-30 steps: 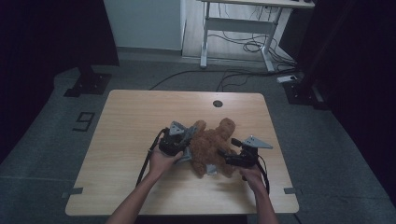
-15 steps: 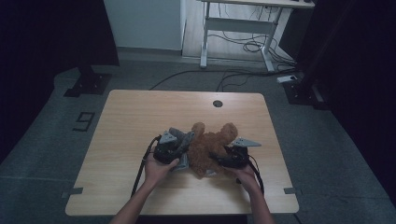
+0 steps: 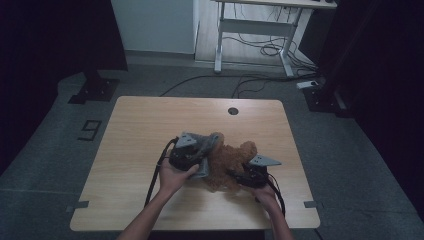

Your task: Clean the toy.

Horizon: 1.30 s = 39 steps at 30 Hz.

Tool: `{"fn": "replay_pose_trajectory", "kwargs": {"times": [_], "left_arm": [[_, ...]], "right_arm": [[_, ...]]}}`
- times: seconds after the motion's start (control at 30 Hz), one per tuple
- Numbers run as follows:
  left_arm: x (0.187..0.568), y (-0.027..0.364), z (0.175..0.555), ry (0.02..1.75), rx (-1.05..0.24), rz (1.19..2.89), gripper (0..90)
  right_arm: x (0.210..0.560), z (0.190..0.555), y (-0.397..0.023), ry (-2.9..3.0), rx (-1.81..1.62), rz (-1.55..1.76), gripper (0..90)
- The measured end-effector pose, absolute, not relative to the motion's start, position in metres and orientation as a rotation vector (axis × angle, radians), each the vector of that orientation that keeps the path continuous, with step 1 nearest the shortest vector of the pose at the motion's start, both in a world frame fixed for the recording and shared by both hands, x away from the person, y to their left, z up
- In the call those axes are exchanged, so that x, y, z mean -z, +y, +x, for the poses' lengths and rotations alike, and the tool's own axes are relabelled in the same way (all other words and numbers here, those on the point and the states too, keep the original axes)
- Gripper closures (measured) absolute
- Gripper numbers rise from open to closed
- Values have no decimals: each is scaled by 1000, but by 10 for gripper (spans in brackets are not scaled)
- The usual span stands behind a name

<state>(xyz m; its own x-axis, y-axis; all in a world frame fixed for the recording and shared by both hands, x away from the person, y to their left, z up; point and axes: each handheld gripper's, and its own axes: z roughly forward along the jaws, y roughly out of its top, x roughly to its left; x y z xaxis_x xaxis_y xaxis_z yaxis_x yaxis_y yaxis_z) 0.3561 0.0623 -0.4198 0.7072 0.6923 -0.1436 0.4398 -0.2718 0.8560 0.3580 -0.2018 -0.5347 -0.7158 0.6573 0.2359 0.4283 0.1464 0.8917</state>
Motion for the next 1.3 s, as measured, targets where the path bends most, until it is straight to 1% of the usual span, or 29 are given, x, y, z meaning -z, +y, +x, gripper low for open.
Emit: {"fn": "replay_pose_trajectory", "kwargs": {"times": [0.1, 0.2, 0.3, 0.37, 0.4, 0.47, 0.53, 0.67, 0.8, 0.87, 0.93, 1.0, 1.07, 1.17, 1.2, 1.3], "left_arm": [[406, 31, 360, 819, -317, 1950, 784], [406, 2, 370, 806, -298, 2007, 783], [419, -25, 383, 833, -251, 2079, 782], [434, -36, 390, 861, -240, 2142, 780], [442, -37, 393, 872, -221, 2141, 778], [450, -33, 394, 886, -191, 2095, 779], [448, -25, 391, 887, -195, 2080, 780], [444, -7, 388, 905, -237, 2086, 781], [443, 25, 390, 959, -310, 2122, 780], [443, 45, 391, 982, -254, 2080, 781], [440, 60, 387, 981, -242, 2051, 782], [437, 68, 384, 979, -259, 2038, 783], [432, 79, 382, 987, -303, 2024, 782], [430, 98, 385, 1045, -369, 2019, 783], [432, 104, 386, 1070, -374, 2027, 783], [445, 120, 387, 1100, -314, 2003, 783]], "right_arm": [[535, 357, -202, 2206, -1604, 1057, 498], [536, 356, -202, 2200, -1597, 1037, 499], [535, 353, -200, 2187, -1578, 1013, 504], [535, 351, -198, 2178, -1557, 998, 509], [534, 350, -197, 2177, -1539, 982, 514], [535, 348, -195, 2175, -1494, 962, 525], [536, 348, -195, 2171, -1498, 952, 526], [535, 347, -194, 2172, -1496, 943, 527], [535, 347, -195, 2176, -1498, 944, 527], [535, 348, -196, 2177, -1507, 945, 528], [535, 348, -195, 2177, -1514, 942, 528], [535, 348, -196, 2177, -1514, 943, 528], [535, 348, -196, 2175, -1515, 947, 528], [535, 348, -196, 2175, -1513, 951, 528], [535, 348, -197, 2176, -1514, 950, 528], [535, 348, -197, 2180, -1517, 945, 527]]}}
